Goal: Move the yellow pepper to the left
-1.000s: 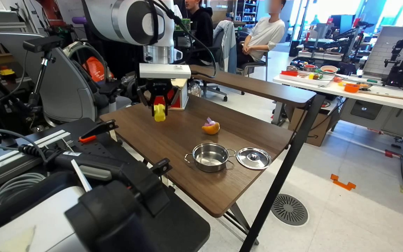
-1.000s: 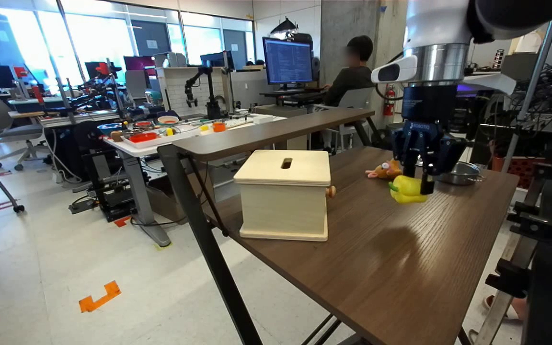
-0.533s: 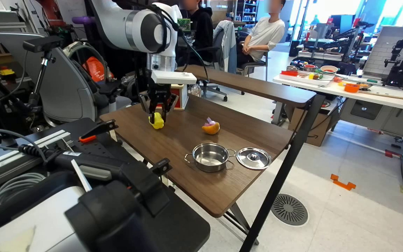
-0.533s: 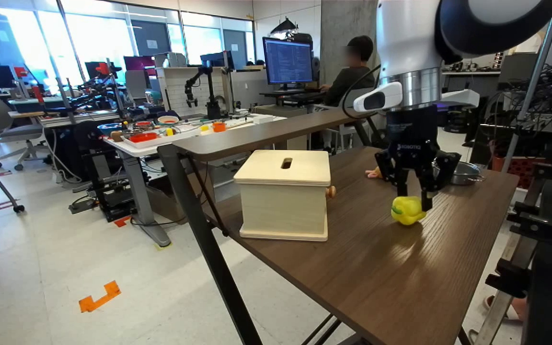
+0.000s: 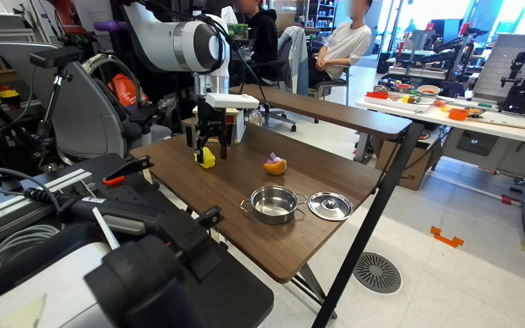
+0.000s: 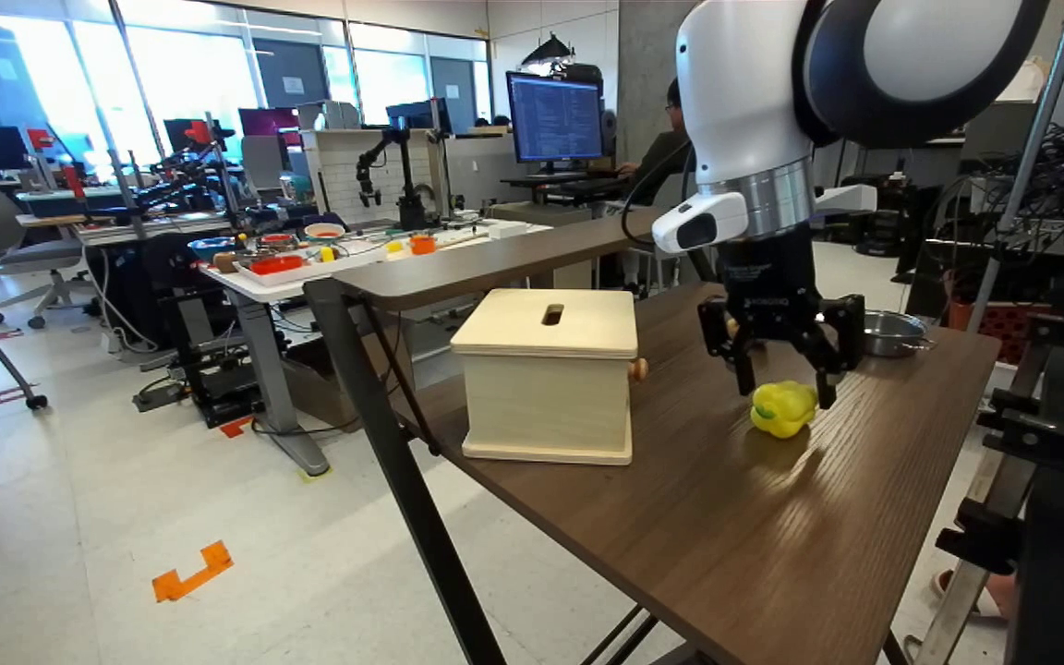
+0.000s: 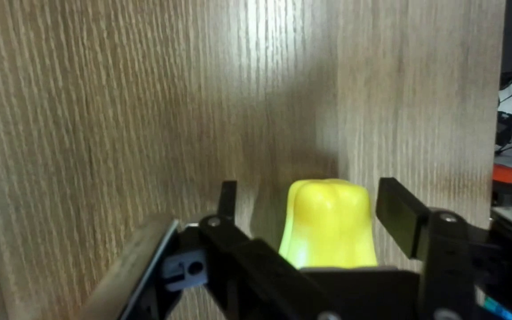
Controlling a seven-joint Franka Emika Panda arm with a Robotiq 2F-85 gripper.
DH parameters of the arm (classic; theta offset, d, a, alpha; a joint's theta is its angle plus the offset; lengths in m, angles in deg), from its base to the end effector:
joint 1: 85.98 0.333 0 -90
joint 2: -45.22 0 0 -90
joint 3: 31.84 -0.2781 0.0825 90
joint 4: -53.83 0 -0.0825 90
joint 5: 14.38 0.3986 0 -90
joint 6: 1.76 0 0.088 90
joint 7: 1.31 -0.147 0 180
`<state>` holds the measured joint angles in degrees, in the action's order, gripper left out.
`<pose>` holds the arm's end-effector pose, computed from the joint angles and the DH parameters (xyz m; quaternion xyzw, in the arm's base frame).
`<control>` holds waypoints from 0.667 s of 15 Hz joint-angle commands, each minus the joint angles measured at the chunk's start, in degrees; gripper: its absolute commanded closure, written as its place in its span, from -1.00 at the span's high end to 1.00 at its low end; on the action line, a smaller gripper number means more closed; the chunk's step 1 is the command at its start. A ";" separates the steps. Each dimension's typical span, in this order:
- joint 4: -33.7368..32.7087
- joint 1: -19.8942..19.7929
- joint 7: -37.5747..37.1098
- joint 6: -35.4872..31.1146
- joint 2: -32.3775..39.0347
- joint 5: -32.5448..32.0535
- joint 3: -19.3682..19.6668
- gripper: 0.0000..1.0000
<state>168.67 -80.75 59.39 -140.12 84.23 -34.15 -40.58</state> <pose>0.5220 0.1315 0.0149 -0.7012 -0.7006 0.1324 0.0058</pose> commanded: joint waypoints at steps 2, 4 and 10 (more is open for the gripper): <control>0.19 0.64 -1.63 0.42 -2.29 -1.71 1.35 1.00; 1.53 0.04 -2.15 -0.36 -4.78 -1.08 1.24 1.00; 1.80 -1.49 -3.05 -1.05 -7.79 1.72 0.63 1.00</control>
